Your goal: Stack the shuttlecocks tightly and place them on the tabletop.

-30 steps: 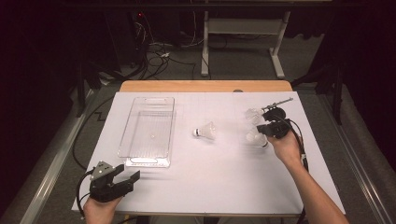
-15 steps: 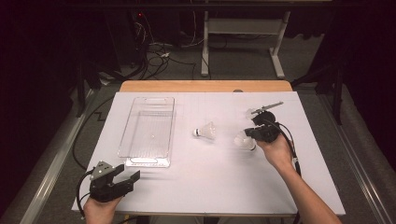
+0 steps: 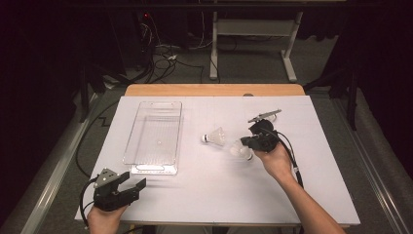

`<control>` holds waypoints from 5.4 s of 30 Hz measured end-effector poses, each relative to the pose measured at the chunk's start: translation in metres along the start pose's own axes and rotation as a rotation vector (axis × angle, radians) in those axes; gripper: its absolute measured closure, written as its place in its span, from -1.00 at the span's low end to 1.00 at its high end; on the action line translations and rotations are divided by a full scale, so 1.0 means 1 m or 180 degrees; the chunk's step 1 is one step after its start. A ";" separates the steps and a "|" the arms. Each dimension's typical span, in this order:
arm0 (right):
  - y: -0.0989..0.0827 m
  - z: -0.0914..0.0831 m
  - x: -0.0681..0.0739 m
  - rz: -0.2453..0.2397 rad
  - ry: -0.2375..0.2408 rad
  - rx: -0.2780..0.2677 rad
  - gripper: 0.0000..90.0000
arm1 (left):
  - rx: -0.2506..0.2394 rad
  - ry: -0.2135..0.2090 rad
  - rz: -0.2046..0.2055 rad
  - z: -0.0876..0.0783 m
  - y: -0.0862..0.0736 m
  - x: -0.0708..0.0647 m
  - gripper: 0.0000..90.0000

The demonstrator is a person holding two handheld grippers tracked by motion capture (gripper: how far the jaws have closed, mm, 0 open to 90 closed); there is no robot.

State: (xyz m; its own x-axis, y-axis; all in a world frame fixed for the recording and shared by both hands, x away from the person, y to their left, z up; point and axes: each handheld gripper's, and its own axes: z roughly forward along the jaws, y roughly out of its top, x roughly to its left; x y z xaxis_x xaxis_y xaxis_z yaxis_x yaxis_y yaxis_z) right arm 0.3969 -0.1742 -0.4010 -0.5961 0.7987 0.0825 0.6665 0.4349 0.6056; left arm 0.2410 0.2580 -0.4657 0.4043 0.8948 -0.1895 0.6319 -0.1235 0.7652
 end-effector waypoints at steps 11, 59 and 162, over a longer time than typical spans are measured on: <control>0.004 0.012 0.022 -0.0116 0.0156 -0.0002 0.99 | -0.0001 0.0001 -0.0004 0.000 0.000 0.000 -0.30; -0.011 0.013 0.017 -0.0107 0.0168 -0.0072 0.89 | 0.0001 0.0017 0.0004 0.000 0.000 -0.001 -0.30; -0.066 0.003 -0.050 0.0433 -0.0130 0.0017 0.26 | 0.0010 0.0038 0.0005 0.001 0.000 -0.001 -0.30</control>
State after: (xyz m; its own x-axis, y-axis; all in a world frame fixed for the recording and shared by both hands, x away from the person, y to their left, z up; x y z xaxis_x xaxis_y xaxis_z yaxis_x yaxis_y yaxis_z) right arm 0.3843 -0.2419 -0.4470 -0.4813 0.8666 0.1313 0.7424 0.3235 0.5867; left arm 0.2408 0.2565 -0.4659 0.3975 0.8996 -0.1809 0.6333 -0.1263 0.7635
